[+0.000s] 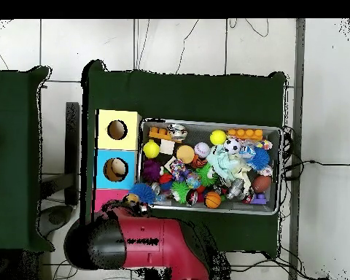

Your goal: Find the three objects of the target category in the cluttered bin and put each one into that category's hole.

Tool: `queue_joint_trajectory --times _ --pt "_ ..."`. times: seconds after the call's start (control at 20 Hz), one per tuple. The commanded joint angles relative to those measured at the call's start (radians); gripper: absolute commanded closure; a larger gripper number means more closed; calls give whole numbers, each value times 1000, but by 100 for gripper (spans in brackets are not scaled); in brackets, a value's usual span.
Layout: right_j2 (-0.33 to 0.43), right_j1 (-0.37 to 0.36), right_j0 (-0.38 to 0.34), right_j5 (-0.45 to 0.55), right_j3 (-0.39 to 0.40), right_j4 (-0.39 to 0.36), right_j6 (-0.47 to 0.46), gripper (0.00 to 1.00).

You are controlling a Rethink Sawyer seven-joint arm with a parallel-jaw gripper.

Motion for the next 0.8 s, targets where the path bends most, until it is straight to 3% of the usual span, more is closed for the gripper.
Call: queue_joint_trajectory --times 0.05,0.25,0.8 --pt "11 86 -58 -100 102 20 157 100" --pt "21 87 -73 -96 104 22 134 100" --pt "20 146 -76 -218 111 -11 159 100"
